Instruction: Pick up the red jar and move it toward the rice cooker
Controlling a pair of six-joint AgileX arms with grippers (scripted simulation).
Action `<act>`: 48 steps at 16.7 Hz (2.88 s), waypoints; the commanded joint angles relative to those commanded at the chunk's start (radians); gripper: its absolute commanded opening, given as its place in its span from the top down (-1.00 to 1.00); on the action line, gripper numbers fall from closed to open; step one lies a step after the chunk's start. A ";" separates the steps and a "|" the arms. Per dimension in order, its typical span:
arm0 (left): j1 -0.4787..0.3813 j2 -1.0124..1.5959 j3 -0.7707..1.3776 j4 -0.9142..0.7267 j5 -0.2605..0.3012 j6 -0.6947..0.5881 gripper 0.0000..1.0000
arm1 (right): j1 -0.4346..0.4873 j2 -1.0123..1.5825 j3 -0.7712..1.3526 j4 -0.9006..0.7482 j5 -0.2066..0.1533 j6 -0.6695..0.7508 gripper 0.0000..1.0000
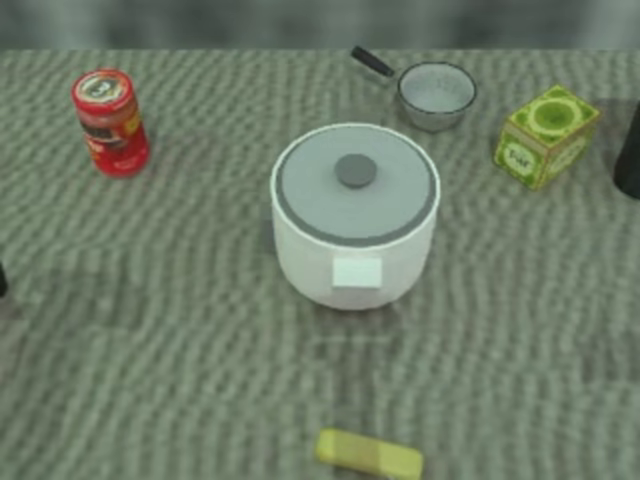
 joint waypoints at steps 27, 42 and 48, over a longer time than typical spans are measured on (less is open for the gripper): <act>0.001 2.160 2.081 -1.084 0.135 0.531 -1.00 | 0.000 0.000 0.000 0.000 0.000 0.000 -1.00; -0.015 2.215 1.992 -0.939 0.132 0.516 -1.00 | 0.000 0.000 0.000 0.000 0.000 0.000 -1.00; -0.015 2.215 1.992 -0.939 0.132 0.516 -0.40 | 0.000 0.000 0.000 0.000 0.000 0.000 -1.00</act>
